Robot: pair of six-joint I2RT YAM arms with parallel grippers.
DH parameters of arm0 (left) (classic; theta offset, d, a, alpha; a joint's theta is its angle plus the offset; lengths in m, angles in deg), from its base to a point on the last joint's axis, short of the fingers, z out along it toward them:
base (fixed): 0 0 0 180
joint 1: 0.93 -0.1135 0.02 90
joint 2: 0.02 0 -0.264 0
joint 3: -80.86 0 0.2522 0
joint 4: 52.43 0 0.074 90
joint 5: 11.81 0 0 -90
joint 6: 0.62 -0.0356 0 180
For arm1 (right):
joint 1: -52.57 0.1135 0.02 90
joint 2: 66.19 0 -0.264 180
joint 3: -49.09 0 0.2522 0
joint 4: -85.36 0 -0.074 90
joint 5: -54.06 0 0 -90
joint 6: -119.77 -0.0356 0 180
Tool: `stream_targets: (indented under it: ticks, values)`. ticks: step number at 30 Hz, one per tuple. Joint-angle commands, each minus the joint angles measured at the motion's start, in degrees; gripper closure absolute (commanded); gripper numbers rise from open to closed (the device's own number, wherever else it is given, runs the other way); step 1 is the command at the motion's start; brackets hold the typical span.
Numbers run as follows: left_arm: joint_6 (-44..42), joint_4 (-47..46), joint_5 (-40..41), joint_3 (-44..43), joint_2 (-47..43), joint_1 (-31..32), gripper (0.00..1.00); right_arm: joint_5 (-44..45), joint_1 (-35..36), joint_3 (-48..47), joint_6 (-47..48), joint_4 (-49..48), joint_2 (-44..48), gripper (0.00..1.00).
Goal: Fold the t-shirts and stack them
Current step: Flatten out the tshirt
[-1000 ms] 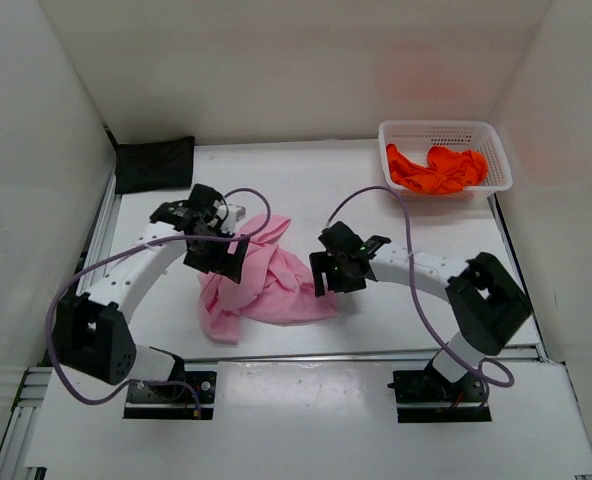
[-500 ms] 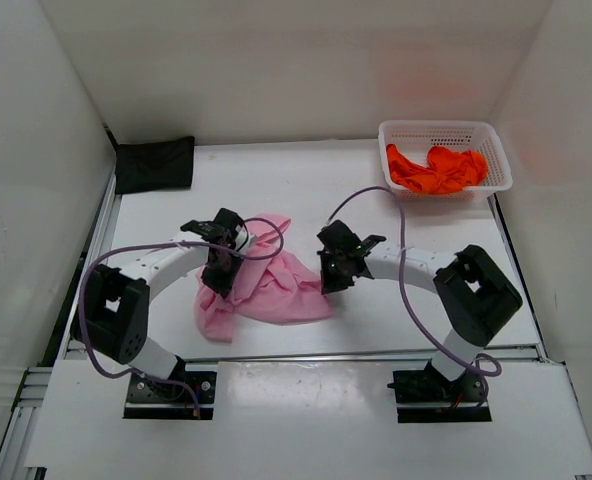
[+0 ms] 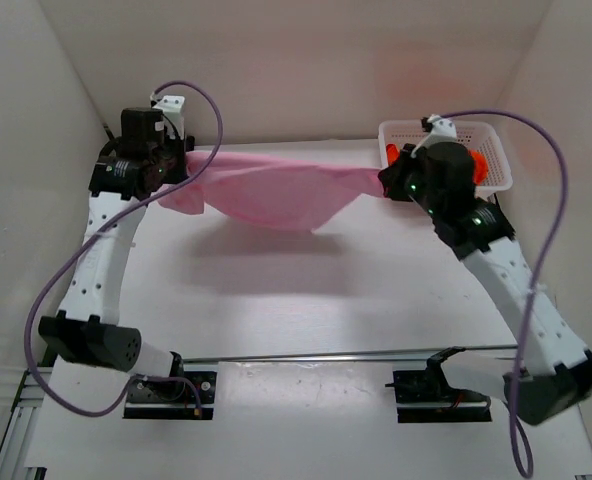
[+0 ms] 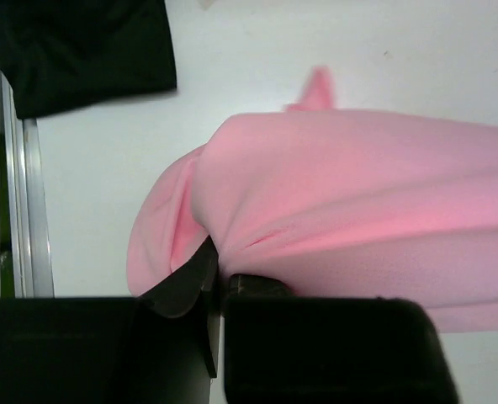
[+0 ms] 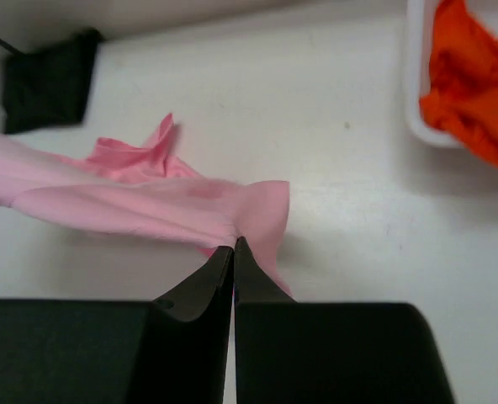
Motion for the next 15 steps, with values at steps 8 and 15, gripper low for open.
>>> stream_targets:
  ticks: [8, 15]
  values:
    - [-0.01, 7.35, -1.30, 28.26, -13.22, 6.33, 0.49, 3.92, 13.22, 23.45, -3.17, 3.51, 19.07, 1.00]
    - [-0.01, 10.35, -1.40, 45.98, -19.12, 4.68, 0.12, 7.25, 27.99, 43.19, -21.10, 10.52, 25.05, 0.35]
